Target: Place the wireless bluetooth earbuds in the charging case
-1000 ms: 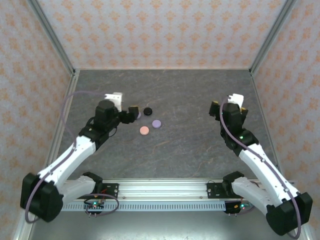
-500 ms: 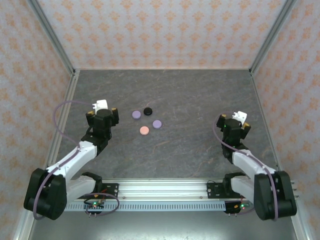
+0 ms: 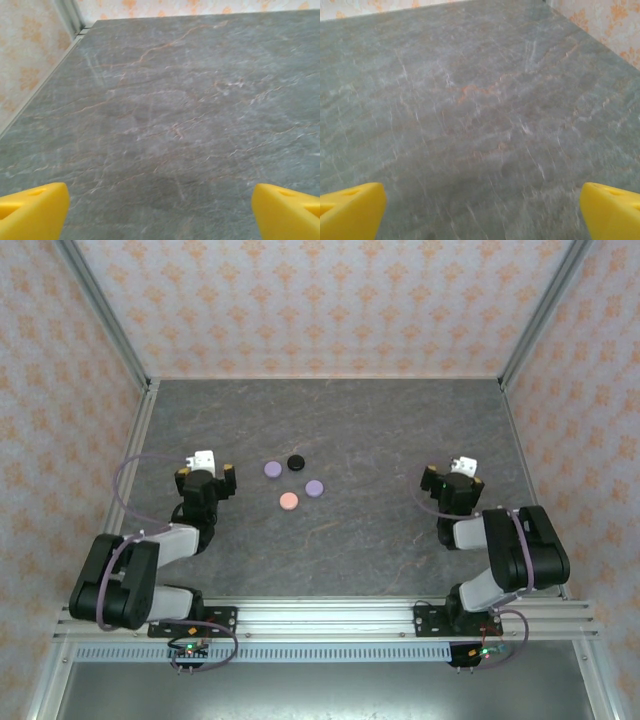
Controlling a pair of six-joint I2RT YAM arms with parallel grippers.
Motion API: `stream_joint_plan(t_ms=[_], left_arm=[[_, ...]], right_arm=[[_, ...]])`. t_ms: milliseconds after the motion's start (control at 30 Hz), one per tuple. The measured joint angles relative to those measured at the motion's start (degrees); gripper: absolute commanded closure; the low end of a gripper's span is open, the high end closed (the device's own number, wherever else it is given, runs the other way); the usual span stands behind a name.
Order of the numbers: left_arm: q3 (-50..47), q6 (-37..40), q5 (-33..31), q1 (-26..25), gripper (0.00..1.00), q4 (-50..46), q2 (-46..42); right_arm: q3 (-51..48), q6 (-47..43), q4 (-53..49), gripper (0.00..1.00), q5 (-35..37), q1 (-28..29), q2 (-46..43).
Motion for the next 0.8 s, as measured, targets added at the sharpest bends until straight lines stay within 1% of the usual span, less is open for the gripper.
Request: stream_joint_plan(t_ms=[67, 133, 167, 333, 800], left_arm=[[0.2, 0.0, 1.7, 0.9, 0.06, 4.0, 4.4], [1.8, 0.0, 3.1, 1.7, 0.04, 2.3, 7.3], [2.7, -0.2, 3.9, 2.1, 0.01, 1.9, 8.2], [4.8, -0.4, 5.0, 2.9, 0.0, 1.9, 8.6], [4.8, -0.4, 5.8, 2.9, 0.0, 1.9, 8.6]], right_arm=[[3.5, 0.2, -1.1, 0.01, -1.7, -1.0, 0.2], [4.8, 0.3, -1.2, 0.01, -2.4, -1.9, 0.1], [4.9, 0.4, -1.2, 0.01, -2.6, -2.1, 0.1], [4.9, 0.4, -3.0, 0.01, -3.7, -2.3, 0.1], [4.9, 0.4, -4.3, 0.01, -4.0, -2.3, 0.1]])
